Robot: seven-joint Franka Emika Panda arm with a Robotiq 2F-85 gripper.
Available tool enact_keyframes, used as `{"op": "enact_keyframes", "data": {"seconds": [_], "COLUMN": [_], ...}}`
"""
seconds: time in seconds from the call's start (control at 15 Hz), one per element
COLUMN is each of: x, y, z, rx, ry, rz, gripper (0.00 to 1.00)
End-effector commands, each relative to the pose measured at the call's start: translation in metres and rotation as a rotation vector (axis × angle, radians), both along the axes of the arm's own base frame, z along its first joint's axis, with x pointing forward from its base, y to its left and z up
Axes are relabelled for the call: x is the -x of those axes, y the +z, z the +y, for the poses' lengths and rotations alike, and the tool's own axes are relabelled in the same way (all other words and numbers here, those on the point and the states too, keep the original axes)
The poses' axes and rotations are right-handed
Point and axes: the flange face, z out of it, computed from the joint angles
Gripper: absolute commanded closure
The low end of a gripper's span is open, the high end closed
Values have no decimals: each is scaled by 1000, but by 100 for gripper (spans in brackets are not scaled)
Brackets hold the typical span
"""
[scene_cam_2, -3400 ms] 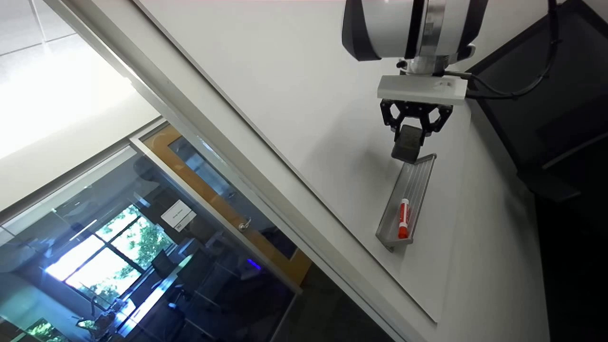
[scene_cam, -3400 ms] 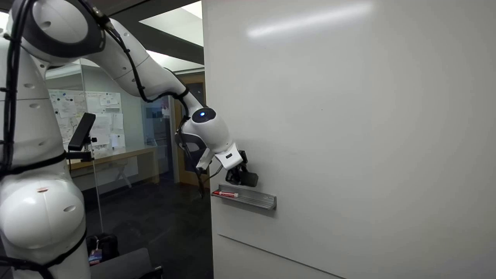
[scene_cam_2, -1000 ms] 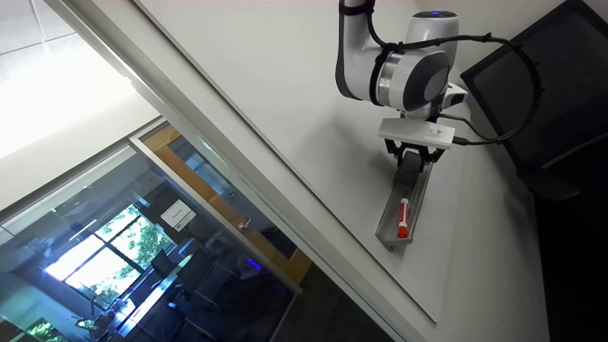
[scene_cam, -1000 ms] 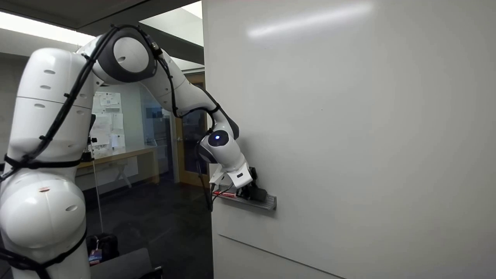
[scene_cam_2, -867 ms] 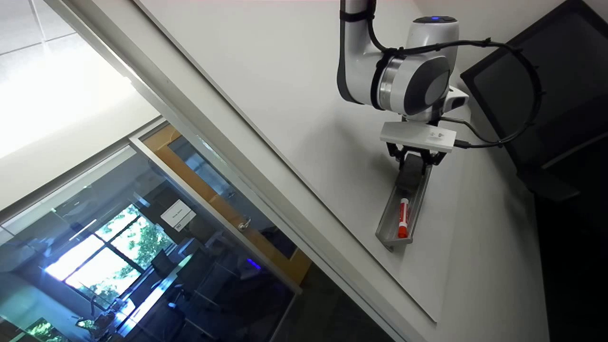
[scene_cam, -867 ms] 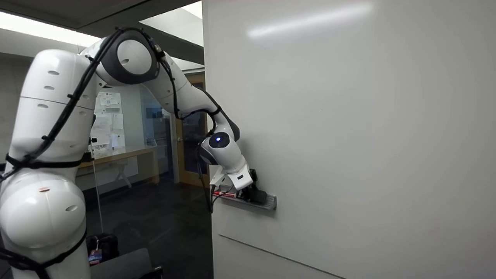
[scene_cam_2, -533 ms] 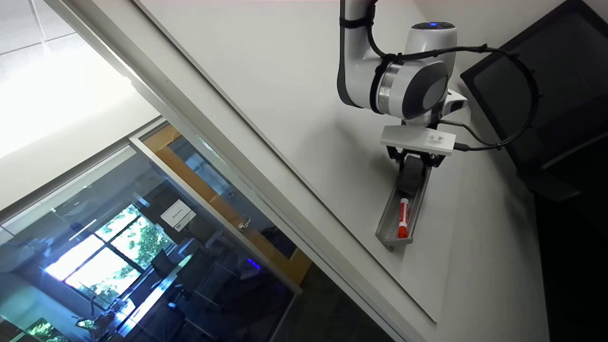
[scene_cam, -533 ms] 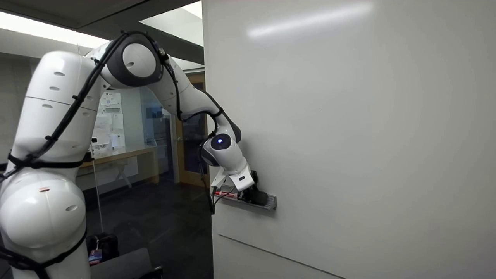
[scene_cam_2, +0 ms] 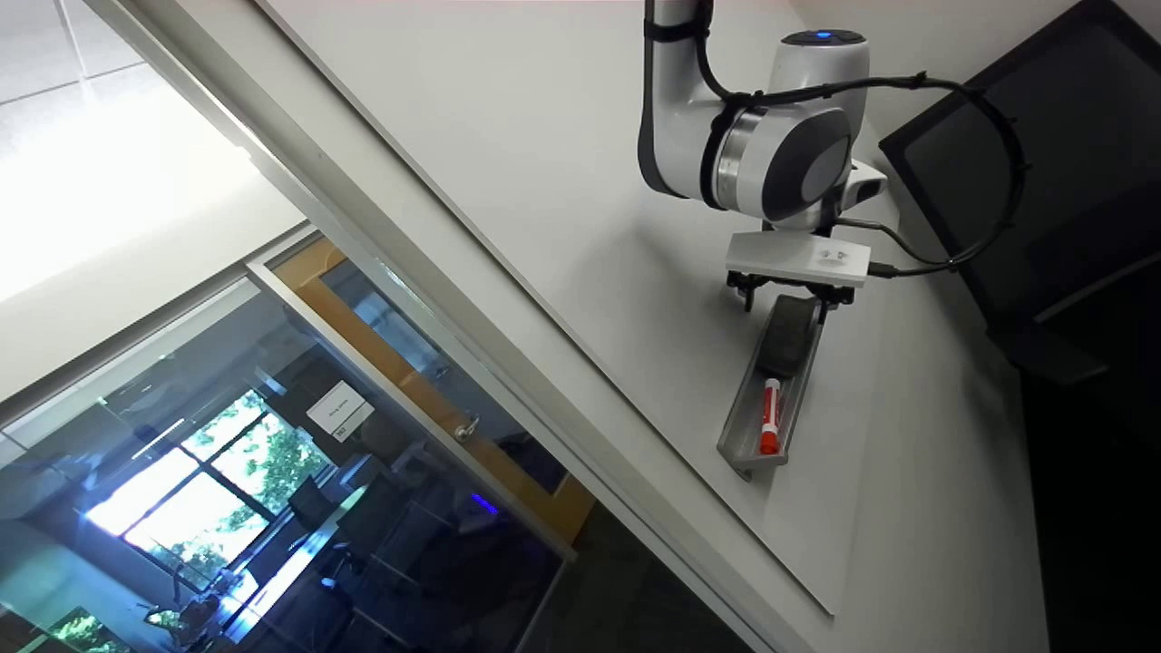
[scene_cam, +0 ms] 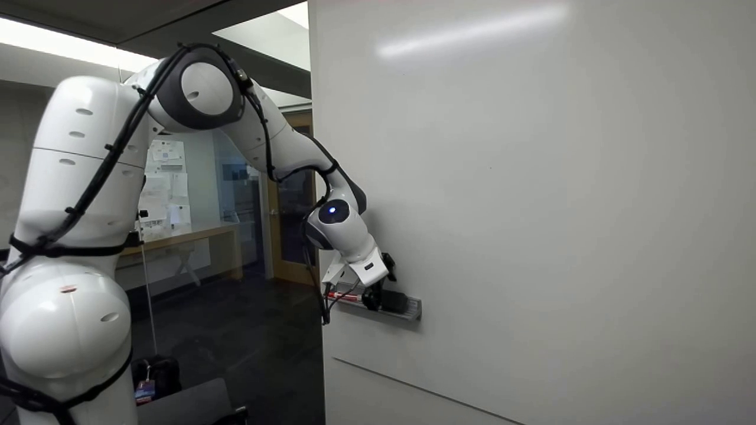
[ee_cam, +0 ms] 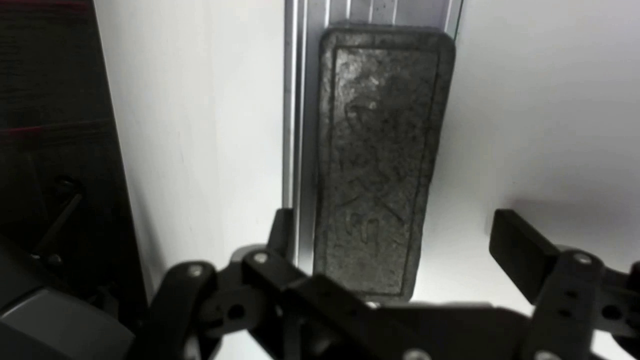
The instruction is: Pick up the eraser and wipe the writing on the board
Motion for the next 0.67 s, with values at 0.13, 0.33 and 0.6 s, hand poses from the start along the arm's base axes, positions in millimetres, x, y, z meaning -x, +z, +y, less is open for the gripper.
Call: {"op": "enact_keyframes", "data": {"seconds": [0.13, 0.33, 0.6], "x": [45, 79, 107], "y": [26, 23, 30], "z": [-23, -37, -58], "rx": [87, 132, 197], "ry": [52, 166, 303], "rz": [-9, 30, 53], "gripper": [0, 0, 0]}}
